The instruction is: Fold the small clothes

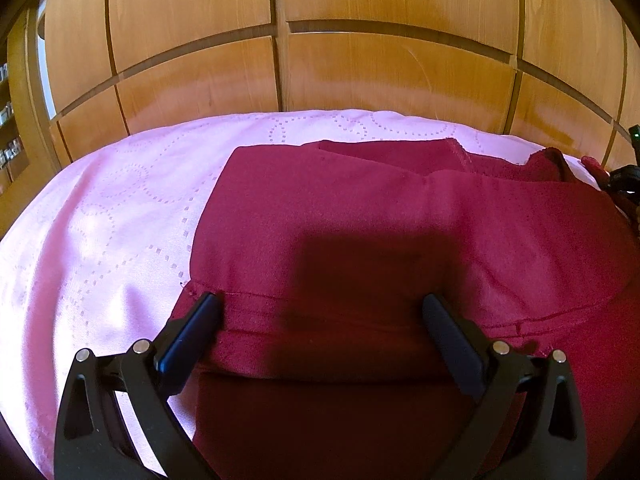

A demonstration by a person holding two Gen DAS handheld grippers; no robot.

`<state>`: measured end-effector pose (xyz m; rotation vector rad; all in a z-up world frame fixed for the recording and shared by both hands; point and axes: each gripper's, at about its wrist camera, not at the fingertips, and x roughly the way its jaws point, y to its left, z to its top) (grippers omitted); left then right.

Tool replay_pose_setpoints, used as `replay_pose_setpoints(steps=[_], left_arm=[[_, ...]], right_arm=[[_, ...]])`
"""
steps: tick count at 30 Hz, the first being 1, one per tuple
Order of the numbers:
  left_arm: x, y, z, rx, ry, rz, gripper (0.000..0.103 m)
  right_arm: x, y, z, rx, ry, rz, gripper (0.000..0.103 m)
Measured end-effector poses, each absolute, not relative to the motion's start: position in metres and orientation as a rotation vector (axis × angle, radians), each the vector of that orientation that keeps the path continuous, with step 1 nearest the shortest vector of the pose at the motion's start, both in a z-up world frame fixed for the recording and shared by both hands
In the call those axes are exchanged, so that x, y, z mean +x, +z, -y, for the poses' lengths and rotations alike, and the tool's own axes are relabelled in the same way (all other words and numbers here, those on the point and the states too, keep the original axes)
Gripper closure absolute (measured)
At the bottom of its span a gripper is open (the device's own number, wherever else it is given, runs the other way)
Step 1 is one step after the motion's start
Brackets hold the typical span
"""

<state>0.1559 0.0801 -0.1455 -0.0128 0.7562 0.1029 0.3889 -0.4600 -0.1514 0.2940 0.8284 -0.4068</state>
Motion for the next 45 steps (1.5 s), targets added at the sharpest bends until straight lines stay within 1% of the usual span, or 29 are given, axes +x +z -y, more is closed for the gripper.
replay_pose_setpoints(steps=[1, 2, 7, 12, 13, 14, 20, 22, 24, 26, 27, 28, 31, 35, 36, 37, 38, 39, 43, 44, 45], left_arm=[[0.156, -0.146, -0.08, -0.014, 0.103, -0.756, 0.002], [0.156, -0.146, -0.08, -0.015, 0.103, -0.756, 0.002], [0.157, -0.145, -0.081, -0.017, 0.102, -0.756, 0.002], [0.157, -0.145, -0.081, -0.018, 0.102, -0.757, 0.002], [0.157, -0.145, -0.08, -0.019, 0.103, -0.757, 0.002], [0.157, -0.145, -0.08, -0.019, 0.103, -0.758, 0.002], [0.158, -0.143, -0.08, -0.024, 0.1, -0.766, 0.002], [0.158, -0.142, -0.08, -0.026, 0.098, -0.77, 0.002], [0.156, -0.139, -0.08, -0.024, 0.099, -0.768, 0.002], [0.155, -0.138, -0.081, -0.03, 0.096, -0.767, 0.002], [0.155, -0.138, -0.081, -0.031, 0.096, -0.769, 0.002], [0.155, -0.138, -0.081, -0.031, 0.097, -0.77, 0.002], [0.156, -0.139, -0.08, -0.025, 0.099, -0.771, 0.002], [0.157, -0.142, -0.077, -0.014, 0.106, -0.765, 0.002], [0.158, -0.143, -0.077, -0.014, 0.106, -0.763, 0.002], [0.157, -0.143, -0.077, -0.015, 0.106, -0.762, 0.002], [0.158, -0.144, -0.077, -0.017, 0.106, -0.76, 0.002], [0.158, -0.144, -0.077, -0.019, 0.105, -0.758, 0.002], [0.158, -0.146, -0.078, -0.028, 0.104, -0.756, 0.002], [0.158, -0.146, -0.078, -0.029, 0.104, -0.756, 0.002], [0.158, -0.146, -0.078, -0.03, 0.104, -0.755, 0.002]], right_arm=[[0.387, -0.15, 0.462, 0.304, -0.401, -0.824, 0.089], [0.381, -0.145, 0.461, 0.302, -0.393, -0.811, 0.09], [0.351, -0.124, 0.456, 0.331, -0.34, -0.736, 0.09], [0.315, -0.091, 0.43, 0.36, -0.22, -0.658, 0.09], [0.307, -0.085, 0.421, 0.363, -0.195, -0.644, 0.094], [0.299, -0.076, 0.41, 0.369, -0.156, -0.625, 0.097], [0.257, -0.038, 0.33, 0.34, 0.07, -0.553, 0.097], [0.248, -0.035, 0.304, 0.314, 0.128, -0.559, 0.097], [0.246, -0.04, 0.281, 0.228, 0.145, -0.586, 0.097], [0.25, -0.051, 0.274, 0.166, 0.098, -0.614, 0.085], [0.253, -0.058, 0.276, 0.165, 0.081, -0.632, 0.068], [0.257, -0.066, 0.284, 0.174, 0.047, -0.648, 0.054], [0.268, -0.08, 0.308, 0.168, -0.044, -0.683, 0.053], [0.305, -0.097, 0.353, 0.128, -0.155, -0.753, 0.053], [0.314, -0.1, 0.36, 0.119, -0.171, -0.763, 0.048], [0.322, -0.103, 0.366, 0.109, -0.182, -0.775, 0.034], [0.334, -0.108, 0.371, 0.097, -0.188, -0.792, 0.028], [0.344, -0.113, 0.373, 0.087, -0.187, -0.804, 0.025], [0.374, -0.137, 0.375, 0.017, -0.218, -0.881, 0.026], [0.378, -0.144, 0.378, 0.023, -0.231, -0.902, 0.029], [0.38, -0.15, 0.381, 0.04, -0.244, -0.915, 0.038]])
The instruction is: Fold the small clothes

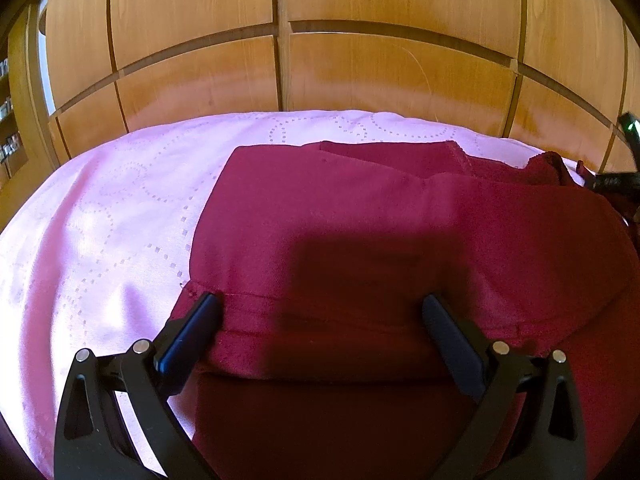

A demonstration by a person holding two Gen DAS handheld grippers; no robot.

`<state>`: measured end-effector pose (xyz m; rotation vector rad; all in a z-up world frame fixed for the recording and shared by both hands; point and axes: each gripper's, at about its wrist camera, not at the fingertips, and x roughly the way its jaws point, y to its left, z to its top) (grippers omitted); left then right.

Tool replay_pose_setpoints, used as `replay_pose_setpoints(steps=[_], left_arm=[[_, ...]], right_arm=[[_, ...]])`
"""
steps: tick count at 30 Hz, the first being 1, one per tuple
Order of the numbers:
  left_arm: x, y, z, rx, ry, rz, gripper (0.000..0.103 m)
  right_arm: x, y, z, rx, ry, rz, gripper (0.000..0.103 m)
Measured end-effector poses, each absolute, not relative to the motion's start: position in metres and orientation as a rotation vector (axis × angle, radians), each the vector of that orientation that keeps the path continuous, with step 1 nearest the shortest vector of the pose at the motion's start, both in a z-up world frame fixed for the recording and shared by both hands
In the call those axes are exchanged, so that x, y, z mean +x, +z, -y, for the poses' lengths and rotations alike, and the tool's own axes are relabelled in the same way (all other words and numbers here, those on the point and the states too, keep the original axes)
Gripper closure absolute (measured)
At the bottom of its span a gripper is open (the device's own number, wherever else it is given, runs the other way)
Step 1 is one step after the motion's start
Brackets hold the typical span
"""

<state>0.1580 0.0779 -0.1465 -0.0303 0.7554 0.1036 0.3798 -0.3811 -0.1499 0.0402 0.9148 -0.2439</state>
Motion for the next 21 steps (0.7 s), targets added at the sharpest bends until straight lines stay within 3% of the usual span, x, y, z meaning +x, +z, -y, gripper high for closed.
replay_pose_setpoints(steps=[2, 3, 4, 13, 17, 21], left_arm=[[0.158, -0.147, -0.078, -0.033, 0.102, -0.755, 0.002], [0.158, -0.147, -0.078, -0.034, 0.102, -0.754, 0.002], [0.158, -0.147, -0.079, -0.035, 0.101, -0.755, 0.002], [0.158, -0.146, -0.079, -0.036, 0.1, -0.755, 0.002], [0.158, -0.146, -0.08, -0.038, 0.098, -0.759, 0.002], [0.159, -0.144, -0.082, -0.048, 0.089, -0.771, 0.002]], right_arm=[[0.377, -0.152, 0.391, 0.109, -0.246, -0.893, 0.059], [0.376, -0.151, 0.394, 0.122, -0.242, -0.884, 0.083], [0.374, -0.149, 0.396, 0.127, -0.244, -0.879, 0.094], [0.313, -0.087, 0.378, 0.273, -0.095, -0.683, 0.094], [0.272, -0.052, 0.32, 0.299, 0.106, -0.594, 0.094], [0.243, -0.055, 0.254, 0.265, 0.249, -0.585, 0.094]])
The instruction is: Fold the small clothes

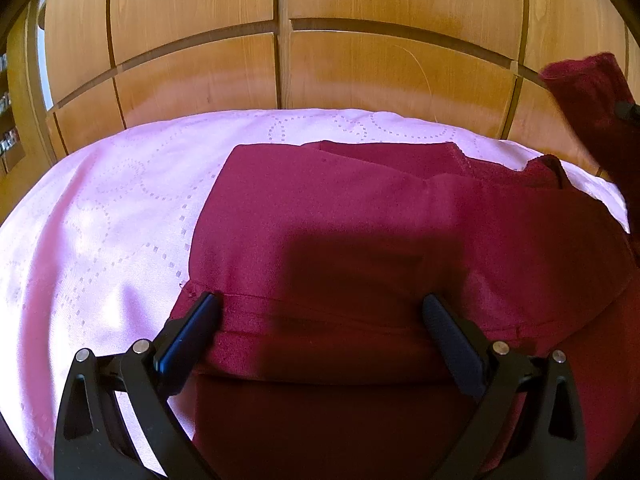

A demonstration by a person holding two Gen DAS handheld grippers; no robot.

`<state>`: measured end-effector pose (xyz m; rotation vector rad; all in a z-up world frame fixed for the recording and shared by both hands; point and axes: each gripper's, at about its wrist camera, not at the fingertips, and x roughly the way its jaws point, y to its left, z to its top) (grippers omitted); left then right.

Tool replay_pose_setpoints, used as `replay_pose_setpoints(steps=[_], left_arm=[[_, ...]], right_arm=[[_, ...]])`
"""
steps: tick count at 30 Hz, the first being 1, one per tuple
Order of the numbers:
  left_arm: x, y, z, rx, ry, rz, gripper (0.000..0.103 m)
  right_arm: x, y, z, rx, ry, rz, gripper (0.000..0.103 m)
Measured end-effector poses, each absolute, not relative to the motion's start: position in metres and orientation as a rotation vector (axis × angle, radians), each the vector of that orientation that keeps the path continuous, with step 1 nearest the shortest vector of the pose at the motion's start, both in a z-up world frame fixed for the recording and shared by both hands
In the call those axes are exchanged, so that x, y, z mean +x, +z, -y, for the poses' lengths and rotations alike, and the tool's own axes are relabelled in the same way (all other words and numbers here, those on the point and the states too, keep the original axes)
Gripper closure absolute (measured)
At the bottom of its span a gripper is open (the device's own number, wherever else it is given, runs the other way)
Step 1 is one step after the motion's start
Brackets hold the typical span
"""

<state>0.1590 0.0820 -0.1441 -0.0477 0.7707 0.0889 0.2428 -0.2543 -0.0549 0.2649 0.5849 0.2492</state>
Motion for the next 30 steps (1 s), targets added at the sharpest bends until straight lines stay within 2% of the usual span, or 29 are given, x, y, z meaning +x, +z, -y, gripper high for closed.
replay_pose_setpoints(steps=[2, 3, 4, 5, 6, 11, 14, 16, 18, 22, 27, 30], left_arm=[[0.159, -0.143, -0.083, -0.057, 0.082, -0.777, 0.002], [0.158, -0.142, -0.084, -0.066, 0.075, -0.78, 0.002], [0.158, -0.142, -0.085, -0.072, 0.069, -0.782, 0.002], [0.158, -0.141, -0.087, -0.083, 0.06, -0.785, 0.002], [0.158, -0.14, -0.089, -0.094, 0.052, -0.789, 0.002], [0.153, -0.129, -0.092, -0.117, 0.031, -0.817, 0.003], [0.135, -0.1, -0.097, -0.222, -0.025, -0.755, 0.005], [0.124, -0.077, -0.1, -0.315, -0.078, -0.689, 0.009], [0.124, -0.064, -0.095, -0.381, -0.124, -0.68, 0.023], [0.148, -0.065, -0.072, -0.412, -0.214, -0.796, 0.035], [0.189, -0.104, -0.027, -0.294, -0.26, -1.061, 0.037], [0.194, -0.114, -0.021, -0.329, -0.228, -1.067, 0.036]], right_arm=[[0.233, -0.071, 0.227, 0.245, 0.291, -0.626, 0.089], [0.231, -0.081, 0.218, 0.234, 0.311, -0.655, 0.07], [0.228, -0.09, 0.211, 0.216, 0.322, -0.68, 0.033], [0.221, -0.1, 0.205, 0.194, 0.315, -0.696, 0.018], [0.211, -0.107, 0.204, 0.184, 0.304, -0.682, 0.011], [0.172, -0.124, 0.231, 0.179, 0.282, -0.665, 0.01], [0.159, -0.129, 0.277, 0.313, 0.22, -0.643, 0.004], [0.161, -0.134, 0.311, 0.433, 0.171, -0.625, 0.004], [0.162, -0.145, 0.348, 0.596, 0.124, -0.621, 0.004], [0.164, -0.153, 0.389, 0.797, 0.123, -0.555, 0.004], [0.163, -0.163, 0.411, 0.843, 0.115, -0.488, 0.004], [0.165, -0.166, 0.407, 0.806, 0.111, -0.467, 0.004]])
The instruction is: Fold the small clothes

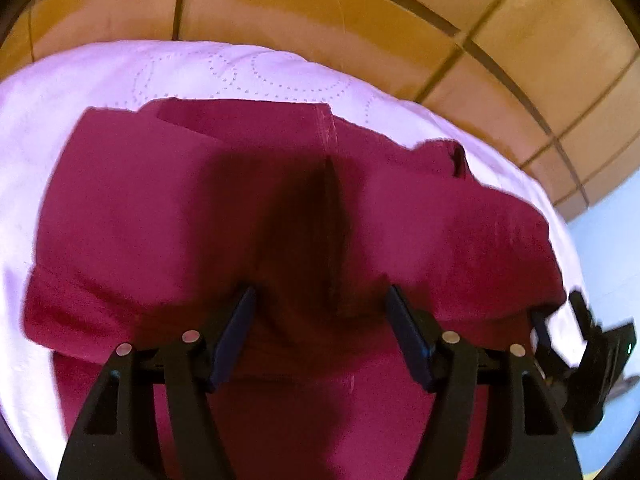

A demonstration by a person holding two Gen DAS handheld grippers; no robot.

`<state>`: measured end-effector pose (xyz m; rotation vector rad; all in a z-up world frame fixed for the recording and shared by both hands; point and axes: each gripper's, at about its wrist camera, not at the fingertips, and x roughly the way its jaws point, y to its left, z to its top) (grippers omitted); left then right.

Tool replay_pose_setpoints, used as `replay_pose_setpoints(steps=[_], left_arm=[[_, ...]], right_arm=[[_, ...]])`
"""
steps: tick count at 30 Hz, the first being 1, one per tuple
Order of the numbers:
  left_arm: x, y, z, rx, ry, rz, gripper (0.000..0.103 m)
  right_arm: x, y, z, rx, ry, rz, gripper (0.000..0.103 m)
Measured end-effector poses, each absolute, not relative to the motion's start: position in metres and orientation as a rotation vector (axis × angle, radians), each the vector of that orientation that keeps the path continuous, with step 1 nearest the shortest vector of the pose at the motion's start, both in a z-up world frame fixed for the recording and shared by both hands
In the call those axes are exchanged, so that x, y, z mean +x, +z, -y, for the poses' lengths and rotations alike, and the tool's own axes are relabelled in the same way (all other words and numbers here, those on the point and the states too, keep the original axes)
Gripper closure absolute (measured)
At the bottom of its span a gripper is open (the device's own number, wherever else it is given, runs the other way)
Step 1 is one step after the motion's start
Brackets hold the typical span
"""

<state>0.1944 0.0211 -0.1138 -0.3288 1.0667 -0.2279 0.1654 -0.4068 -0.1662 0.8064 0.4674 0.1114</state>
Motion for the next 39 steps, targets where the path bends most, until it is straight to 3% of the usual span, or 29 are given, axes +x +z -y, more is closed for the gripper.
replay_pose_setpoints(steps=[2, 4, 5, 15, 24, 28, 34, 39], left_arm=[[0.195, -0.112, -0.016, -0.3, -0.22, -1.034, 0.042], [0.193, -0.109, -0.01, -0.241, -0.203, -1.004, 0.073], [0.194, -0.108, -0.009, -0.24, -0.227, -1.003, 0.099], [0.181, -0.058, -0.062, -0.402, -0.293, -0.887, 0.101], [0.174, -0.126, -0.067, -0.296, -0.208, -0.962, 0.101], [0.164, -0.13, -0.053, -0.167, -0.191, -0.866, 0.098], [0.162, -0.133, -0.069, -0.263, -0.231, -0.85, 0.097], [0.161, -0.134, -0.069, -0.287, -0.243, -0.845, 0.096]], right_arm=[[0.167, -0.167, 0.404, 0.785, 0.102, -0.471, 0.004], [0.169, -0.169, 0.406, 0.79, 0.102, -0.473, 0.004], [0.165, -0.165, 0.407, 0.794, 0.105, -0.472, 0.004], [0.153, -0.16, 0.418, 0.83, 0.079, -0.432, 0.004], [0.151, -0.164, 0.404, 0.753, 0.034, -0.469, 0.004], [0.153, -0.166, 0.404, 0.753, 0.034, -0.48, 0.004], [0.133, -0.154, 0.385, 0.653, 0.058, -0.578, 0.004], [0.106, -0.138, 0.388, 0.618, 0.015, -0.534, 0.004]])
